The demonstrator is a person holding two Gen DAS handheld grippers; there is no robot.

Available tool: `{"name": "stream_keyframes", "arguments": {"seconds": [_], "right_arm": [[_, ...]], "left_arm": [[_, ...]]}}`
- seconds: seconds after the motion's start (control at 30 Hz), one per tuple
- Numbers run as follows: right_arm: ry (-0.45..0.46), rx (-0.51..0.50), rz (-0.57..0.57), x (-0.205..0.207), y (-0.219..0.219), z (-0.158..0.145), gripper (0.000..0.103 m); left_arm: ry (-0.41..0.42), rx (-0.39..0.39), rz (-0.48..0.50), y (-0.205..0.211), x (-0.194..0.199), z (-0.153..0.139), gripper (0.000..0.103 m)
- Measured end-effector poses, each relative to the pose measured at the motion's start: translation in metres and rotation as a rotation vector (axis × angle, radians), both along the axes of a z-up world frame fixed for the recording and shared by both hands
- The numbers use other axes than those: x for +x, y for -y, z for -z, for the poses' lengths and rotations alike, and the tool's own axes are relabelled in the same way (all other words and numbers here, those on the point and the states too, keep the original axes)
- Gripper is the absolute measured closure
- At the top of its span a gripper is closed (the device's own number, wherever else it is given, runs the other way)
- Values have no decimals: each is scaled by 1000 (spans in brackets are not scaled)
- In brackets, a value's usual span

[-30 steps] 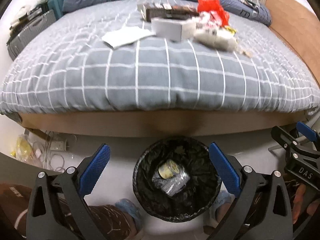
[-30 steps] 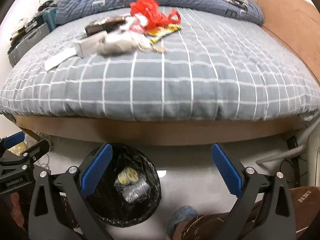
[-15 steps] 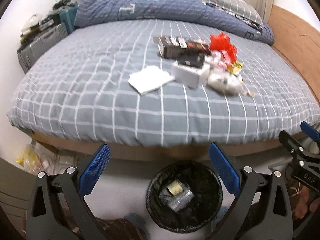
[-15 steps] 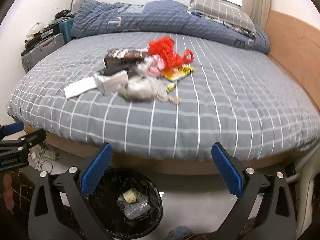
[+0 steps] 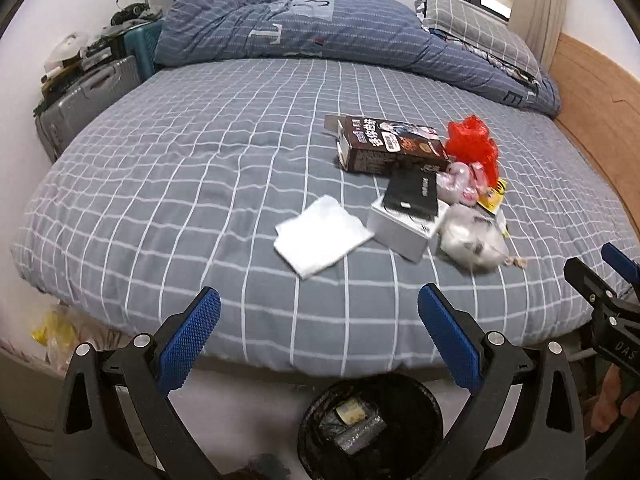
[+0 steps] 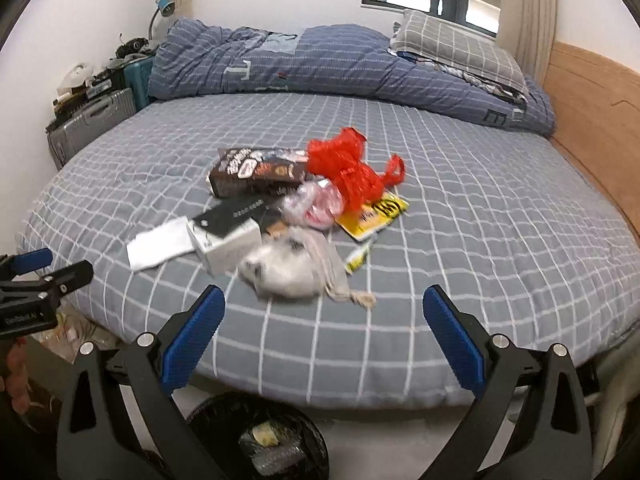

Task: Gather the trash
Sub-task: 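Grasp the white tissue with the left tool while the right tool grasps the white plastic bag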

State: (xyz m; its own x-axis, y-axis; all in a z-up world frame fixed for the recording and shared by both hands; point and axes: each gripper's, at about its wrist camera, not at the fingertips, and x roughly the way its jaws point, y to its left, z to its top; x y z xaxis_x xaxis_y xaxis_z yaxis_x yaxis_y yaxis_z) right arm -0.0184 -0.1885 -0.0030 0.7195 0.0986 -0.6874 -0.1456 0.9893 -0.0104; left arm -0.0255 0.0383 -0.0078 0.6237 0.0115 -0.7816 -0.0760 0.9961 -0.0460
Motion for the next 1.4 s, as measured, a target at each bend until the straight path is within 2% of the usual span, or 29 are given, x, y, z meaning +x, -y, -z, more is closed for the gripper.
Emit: {"name": "stream_keyframes", "arguments": {"seconds": [0.17, 0.47, 0.57, 0.7, 0.93, 1.03, 1.1, 1.2, 1.27, 1.4], "right_arm": [[-18, 8, -3, 34, -10, 14, 8], [-83, 31, -7, 81, -19, 59, 8], [-93, 17, -16, 86, -22, 67, 9], [-108, 16, -22, 93, -25, 79, 9], [-152, 4, -50, 102, -36, 96, 19], [-174, 36, -60, 104, -37, 98, 27], [-187, 41, -69, 106, -38, 100, 31], [-225, 70, -91, 108, -37, 105, 39], [-250, 114, -108, 110, -35, 106, 45], [-242, 110, -138, 108, -39, 104, 60]], "left_arm": [[-21, 12, 8, -2, 33, 11, 6], [-72, 22, 2, -9, 80, 54, 6], [-96, 49, 11, -7, 89, 67, 7], [-122, 34, 12, -8, 96, 79, 10], [-158, 32, 7, -12, 105, 93, 16], [-157, 31, 5, -12, 107, 94, 25], [-164, 44, 4, -11, 108, 95, 38], [-160, 66, -6, -13, 109, 96, 51], [-155, 76, -9, -12, 107, 95, 56], [-144, 94, -14, -11, 105, 91, 72]]}}
